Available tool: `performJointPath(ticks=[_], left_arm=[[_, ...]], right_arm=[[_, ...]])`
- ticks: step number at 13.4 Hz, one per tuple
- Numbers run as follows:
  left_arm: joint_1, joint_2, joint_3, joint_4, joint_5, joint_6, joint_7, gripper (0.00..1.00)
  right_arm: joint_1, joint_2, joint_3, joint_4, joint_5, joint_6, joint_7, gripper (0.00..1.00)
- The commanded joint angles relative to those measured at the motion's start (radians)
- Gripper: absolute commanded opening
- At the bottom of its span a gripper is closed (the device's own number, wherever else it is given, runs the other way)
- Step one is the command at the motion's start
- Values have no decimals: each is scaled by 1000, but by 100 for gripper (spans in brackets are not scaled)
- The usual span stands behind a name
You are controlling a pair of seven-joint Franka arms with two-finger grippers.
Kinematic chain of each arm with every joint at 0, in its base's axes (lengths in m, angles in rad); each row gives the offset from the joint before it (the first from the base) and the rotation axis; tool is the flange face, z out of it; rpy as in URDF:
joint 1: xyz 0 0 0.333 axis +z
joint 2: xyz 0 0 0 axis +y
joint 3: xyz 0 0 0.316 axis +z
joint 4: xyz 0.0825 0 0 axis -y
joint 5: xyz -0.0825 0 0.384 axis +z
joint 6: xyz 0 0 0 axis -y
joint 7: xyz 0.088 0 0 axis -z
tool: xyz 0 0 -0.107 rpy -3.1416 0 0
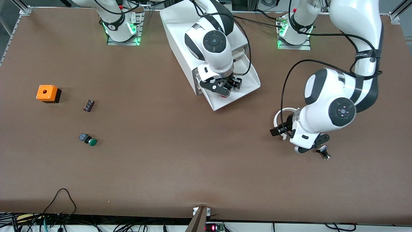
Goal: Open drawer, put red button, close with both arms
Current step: 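Lower the red button into the drawer and open the right gripper, then withdraw the right gripper while the left gripper moves to the drawer front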
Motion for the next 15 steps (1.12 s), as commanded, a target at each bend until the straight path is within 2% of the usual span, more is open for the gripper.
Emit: performJointPath(ticks=[1, 3, 4, 6, 8, 11, 13, 15], left_arm=[[-33, -7, -2, -41, 33, 54, -73, 99], [-77, -6, 0, -87, 38, 115, -144, 99], [-105, -6, -2, -114, 76, 147, -193, 99], [-150, -9, -2, -157, 107, 213, -297, 99], [-180, -9, -3, -173, 107, 217, -305, 99], [-211, -30, -23, -225, 107, 240, -308, 99], [-217, -32, -52, -252, 107, 267, -308, 99], [-217, -35, -74, -272, 107, 281, -308, 99]], right_arm=[[-38, -55, -26, 12, -11, -94, -53, 99], [-41, -115, -106, 14, 0, -172, -190, 99], [-41, -151, -152, 9, 0, -202, -281, 99], [-41, -195, -275, 6, 1, -306, -437, 99], [-43, -218, -382, -23, 3, -361, -609, 99], [-58, -286, -482, -103, 11, -366, -861, 100], [-137, -345, -481, -135, 26, -424, -993, 100], [-296, -401, -395, -138, 9, -498, -1122, 99]])
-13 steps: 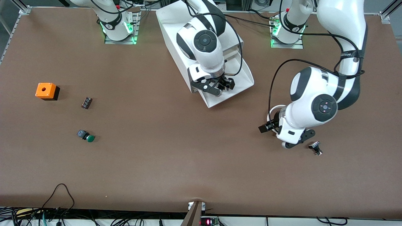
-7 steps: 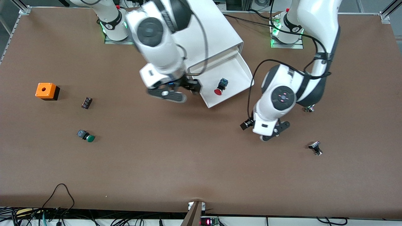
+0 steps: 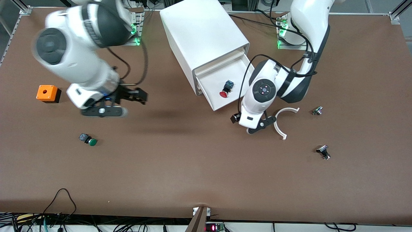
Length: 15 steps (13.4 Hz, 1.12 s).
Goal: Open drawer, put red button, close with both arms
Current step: 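Withdraw the right gripper while the left gripper moves to the drawer front, then push the drawer closed into the cabinet with the left gripper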
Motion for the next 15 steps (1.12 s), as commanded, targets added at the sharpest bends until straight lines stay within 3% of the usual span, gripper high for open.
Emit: performJointPath(ticks=[1, 2, 6, 7, 11, 15], left_arm=[[-4, -53, -29, -67, 28, 26, -17, 99], [-4, -70, -34, -87, 28, 26, -17, 99], [-4, -122, -66, -145, 27, 24, -18, 99], [-4, -125, -71, -150, 27, 23, -27, 99], [-5, -125, -94, -161, 27, 26, -40, 99], [-4, -125, -123, -172, 27, 29, -69, 99]], right_arm=[[-196, -117, 124, -44, -19, -76, -178, 100], [-262, -145, 162, -46, -67, -99, -237, 99], [-612, -297, 487, -159, -265, -94, -426, 100], [-675, -330, 542, -191, -294, -93, -453, 100], [-751, -447, 604, -346, -339, -4, -509, 100], [-749, -437, 606, -314, -349, -10, -518, 99]])
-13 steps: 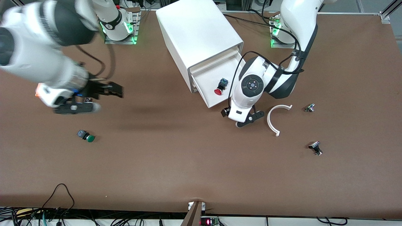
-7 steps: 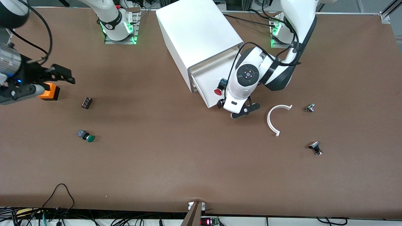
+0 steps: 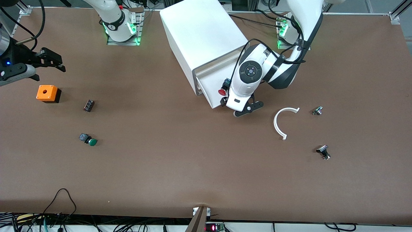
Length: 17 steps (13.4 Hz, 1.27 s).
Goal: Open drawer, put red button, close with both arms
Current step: 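Push the drawer closed into the cabinet with the left gripper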
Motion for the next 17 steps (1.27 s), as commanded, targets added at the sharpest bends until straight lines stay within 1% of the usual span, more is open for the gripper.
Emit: performJointPath(ticks=[1, 5, 6, 9, 11, 13, 17], left_arm=[[-1, -31, -32, -44, 26, 12, -59, 99], [-4, -31, -65, -58, 26, 12, -106, 99], [-1, -31, -87, -58, 26, 12, -126, 99], [-4, -31, -118, -62, 26, 18, -169, 99], [-4, -37, -148, -96, 28, 54, -198, 99], [-7, -43, -164, -113, 28, 61, -211, 99], [-23, -46, -171, -137, 28, 61, -214, 99]], right_arm=[[-21, -15, 24, -16, -19, 14, -16, 99], [-22, -12, 20, 4, -21, 13, -22, 99], [-24, -12, 20, 8, -21, 13, -21, 100], [-25, -10, 18, 10, -25, 11, -22, 100], [-24, 0, 21, 13, -30, 16, -21, 99], [-27, 5, 20, 56, -32, 13, -22, 99], [-25, 29, 21, 76, -32, 11, -15, 100]])
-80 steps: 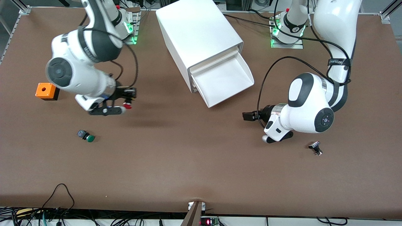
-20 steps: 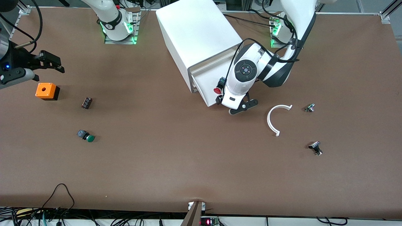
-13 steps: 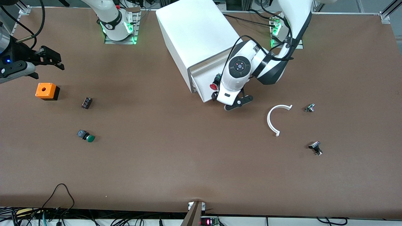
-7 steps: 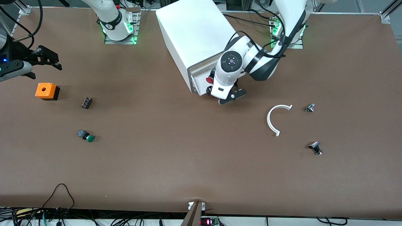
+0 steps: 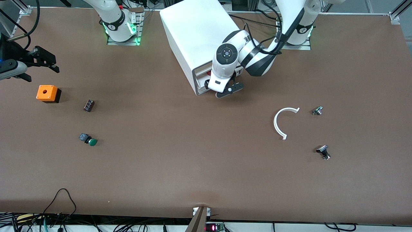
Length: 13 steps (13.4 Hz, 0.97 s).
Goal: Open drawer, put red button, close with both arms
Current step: 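Push the drawer closed into the cabinet with the left gripper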
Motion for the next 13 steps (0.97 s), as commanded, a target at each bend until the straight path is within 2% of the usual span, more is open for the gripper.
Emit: performJointPath(ticks=[1, 9, 13], left_arm=[[-11, -36, -8, -46, 27, 14, -32, 99], [-31, -36, -13, -46, 27, 14, -54, 99], [21, -60, 6, -32, 36, 8, -48, 99]], right_arm=[[-16, 25, 16, 36, -10, -10, -13, 100], [-15, 26, 17, 39, -17, 1, -8, 100], [-12, 26, 17, 39, -16, 2, -8, 100]])
